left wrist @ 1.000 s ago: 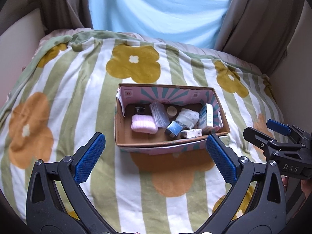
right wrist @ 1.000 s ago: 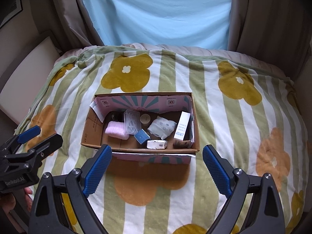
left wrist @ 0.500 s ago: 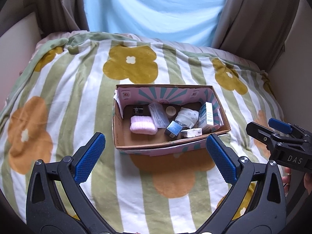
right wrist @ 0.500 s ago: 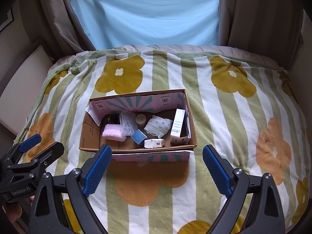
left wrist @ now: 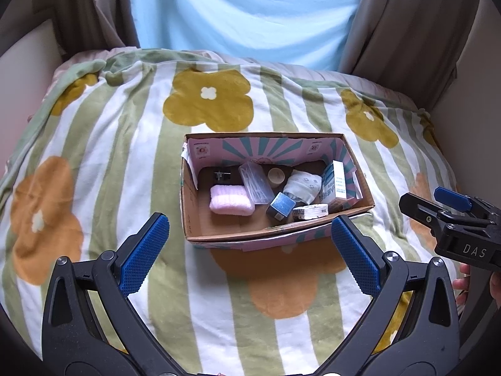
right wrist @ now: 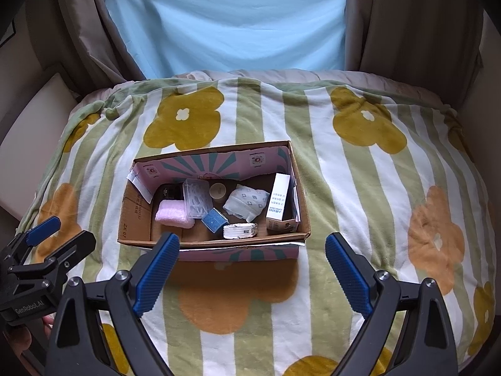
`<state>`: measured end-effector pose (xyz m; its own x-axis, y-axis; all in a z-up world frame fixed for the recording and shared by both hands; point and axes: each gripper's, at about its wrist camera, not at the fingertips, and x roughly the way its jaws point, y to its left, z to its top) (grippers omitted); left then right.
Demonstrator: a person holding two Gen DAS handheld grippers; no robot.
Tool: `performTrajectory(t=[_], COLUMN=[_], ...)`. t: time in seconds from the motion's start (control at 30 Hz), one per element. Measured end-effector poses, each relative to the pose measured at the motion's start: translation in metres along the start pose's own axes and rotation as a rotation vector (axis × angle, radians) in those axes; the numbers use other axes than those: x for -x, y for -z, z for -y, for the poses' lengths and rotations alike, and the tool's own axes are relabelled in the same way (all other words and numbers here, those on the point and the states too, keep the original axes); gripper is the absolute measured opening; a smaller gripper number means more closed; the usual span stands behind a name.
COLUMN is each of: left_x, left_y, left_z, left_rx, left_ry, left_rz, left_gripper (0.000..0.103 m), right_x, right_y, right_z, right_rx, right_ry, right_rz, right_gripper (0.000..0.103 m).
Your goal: Organize objects
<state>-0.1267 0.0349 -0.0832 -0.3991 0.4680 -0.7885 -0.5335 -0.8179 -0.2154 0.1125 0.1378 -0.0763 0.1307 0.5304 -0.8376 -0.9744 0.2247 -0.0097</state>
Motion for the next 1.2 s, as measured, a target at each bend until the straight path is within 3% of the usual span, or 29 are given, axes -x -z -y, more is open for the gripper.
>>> performTrajectory(t=[1.2], left_x=[-0.002], left_y=[0.001], left_z=[-0.014], left_rx=[0.012], left_ry=[0.02], left_rz=[-0.011], left_gripper=[0.103], right_x=[-0.003], right_y=[0.001], right_z=[0.007], right_rx=[0.021], right_ry=[0.008], right_rz=[0.0], right_gripper=[0.093])
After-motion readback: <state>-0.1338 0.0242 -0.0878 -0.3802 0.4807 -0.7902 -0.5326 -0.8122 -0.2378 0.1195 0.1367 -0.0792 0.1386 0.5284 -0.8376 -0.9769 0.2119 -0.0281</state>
